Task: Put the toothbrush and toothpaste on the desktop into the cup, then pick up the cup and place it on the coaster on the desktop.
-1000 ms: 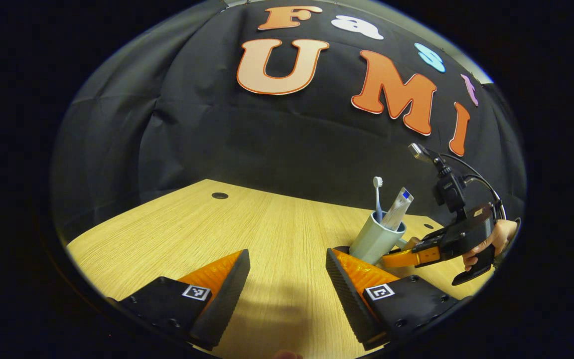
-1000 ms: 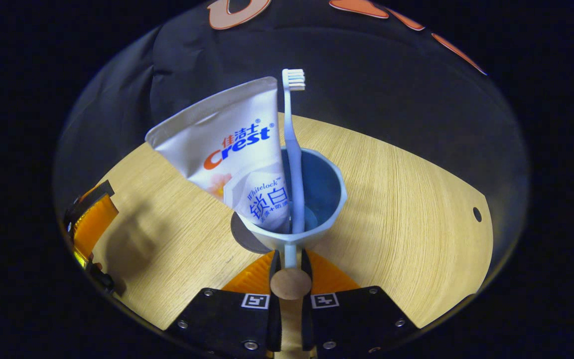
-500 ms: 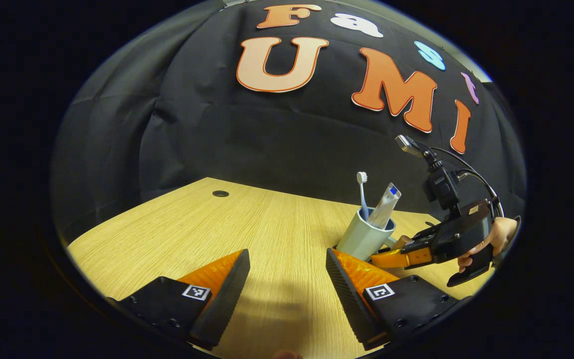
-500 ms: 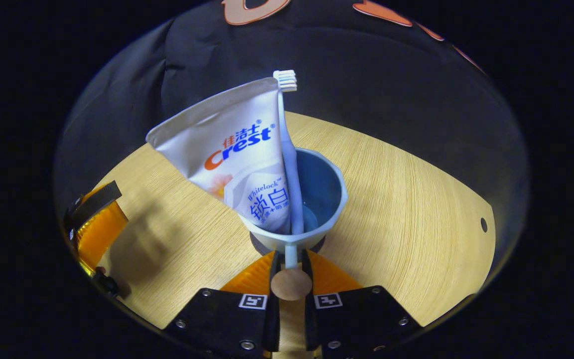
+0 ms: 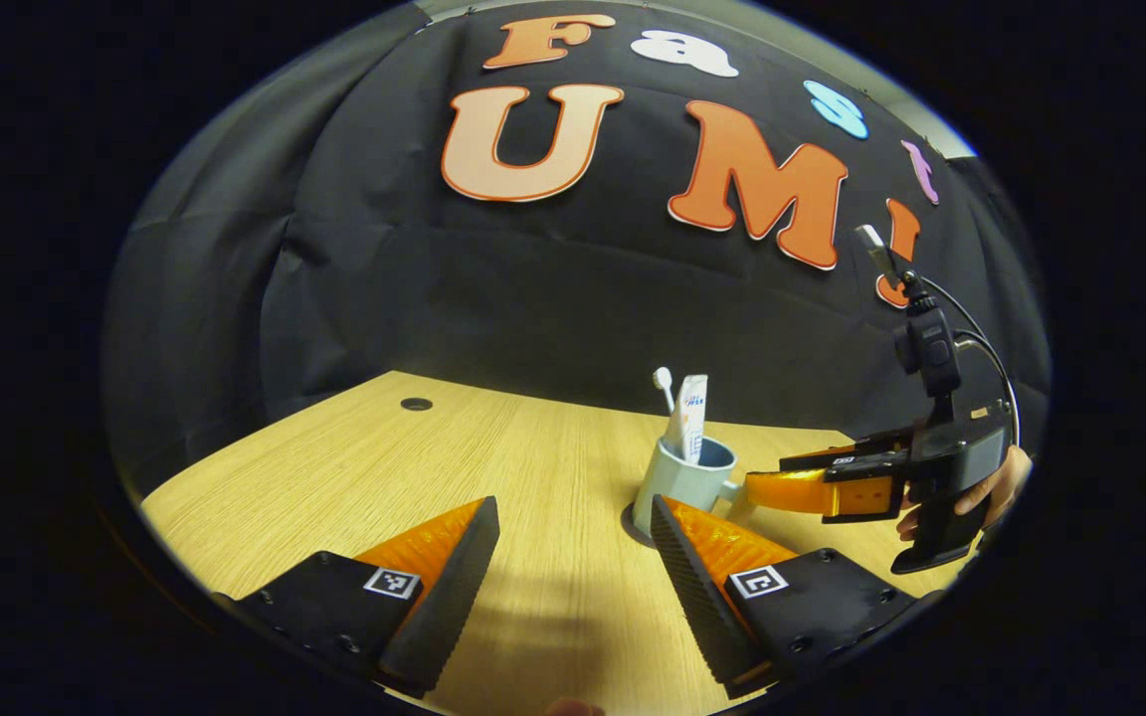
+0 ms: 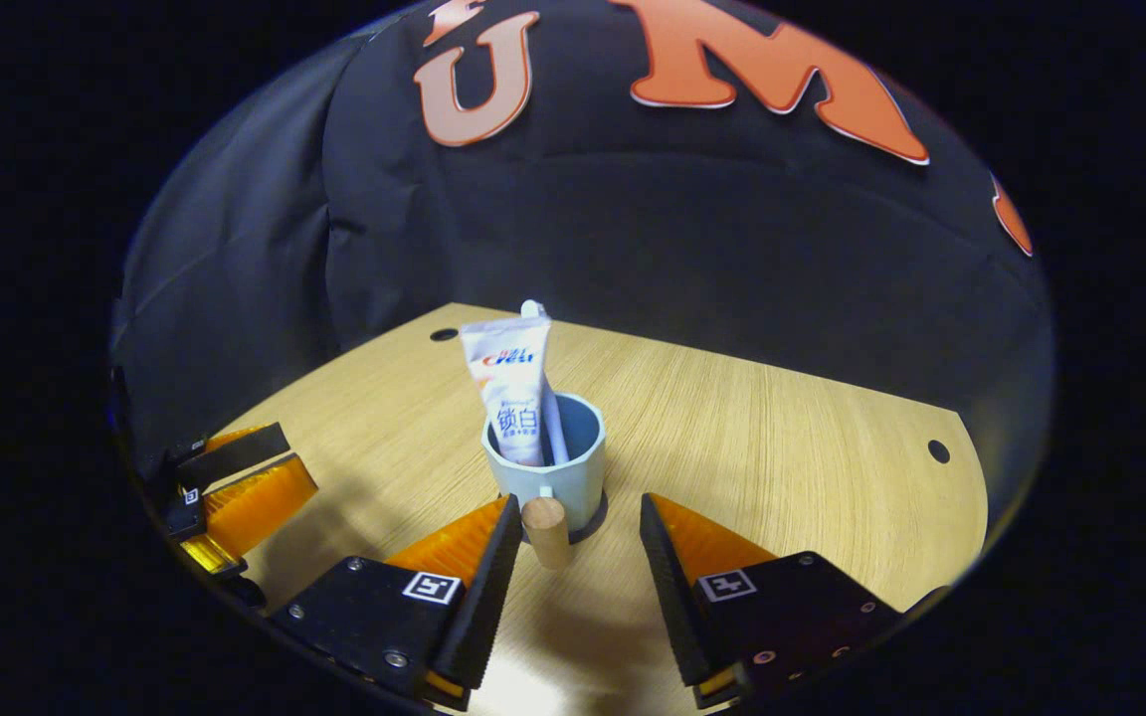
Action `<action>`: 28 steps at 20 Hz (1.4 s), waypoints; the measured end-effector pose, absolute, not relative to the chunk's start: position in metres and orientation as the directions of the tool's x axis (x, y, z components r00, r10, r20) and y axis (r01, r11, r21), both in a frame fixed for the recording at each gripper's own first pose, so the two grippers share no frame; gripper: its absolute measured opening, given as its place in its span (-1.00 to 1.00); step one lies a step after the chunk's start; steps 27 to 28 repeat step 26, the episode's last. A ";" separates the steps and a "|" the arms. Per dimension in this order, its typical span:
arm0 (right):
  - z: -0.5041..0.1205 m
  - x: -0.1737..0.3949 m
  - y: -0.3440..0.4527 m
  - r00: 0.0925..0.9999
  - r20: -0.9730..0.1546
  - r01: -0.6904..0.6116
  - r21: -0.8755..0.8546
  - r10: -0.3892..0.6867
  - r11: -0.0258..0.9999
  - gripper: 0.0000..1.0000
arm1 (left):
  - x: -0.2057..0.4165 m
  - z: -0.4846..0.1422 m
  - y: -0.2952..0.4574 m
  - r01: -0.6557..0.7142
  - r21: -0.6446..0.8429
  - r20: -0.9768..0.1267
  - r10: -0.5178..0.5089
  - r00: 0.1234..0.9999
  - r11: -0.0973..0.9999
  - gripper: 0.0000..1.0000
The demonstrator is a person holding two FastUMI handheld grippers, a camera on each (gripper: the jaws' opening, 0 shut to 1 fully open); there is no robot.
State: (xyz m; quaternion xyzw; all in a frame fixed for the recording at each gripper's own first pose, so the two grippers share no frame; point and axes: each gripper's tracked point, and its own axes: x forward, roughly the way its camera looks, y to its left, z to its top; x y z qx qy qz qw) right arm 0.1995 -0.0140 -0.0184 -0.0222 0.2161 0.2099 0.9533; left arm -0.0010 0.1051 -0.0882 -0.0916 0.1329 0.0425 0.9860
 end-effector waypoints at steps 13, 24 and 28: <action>0.033 0.155 -0.123 0.979 -0.050 -0.196 0.007 0.197 0.980 0.68 | -0.002 -0.018 0.038 -0.018 -0.080 -0.069 0.012 0.998 0.997 0.92; 0.034 0.118 -0.173 0.992 0.014 -0.123 0.035 0.123 0.992 0.68 | -0.007 -0.005 0.003 0.002 -0.055 -0.003 -0.002 1.000 0.998 0.94; 0.035 0.114 -0.183 0.993 0.023 -0.114 0.029 0.114 0.993 0.68 | -0.008 -0.003 0.000 -0.005 -0.050 0.005 0.006 1.000 0.999 0.96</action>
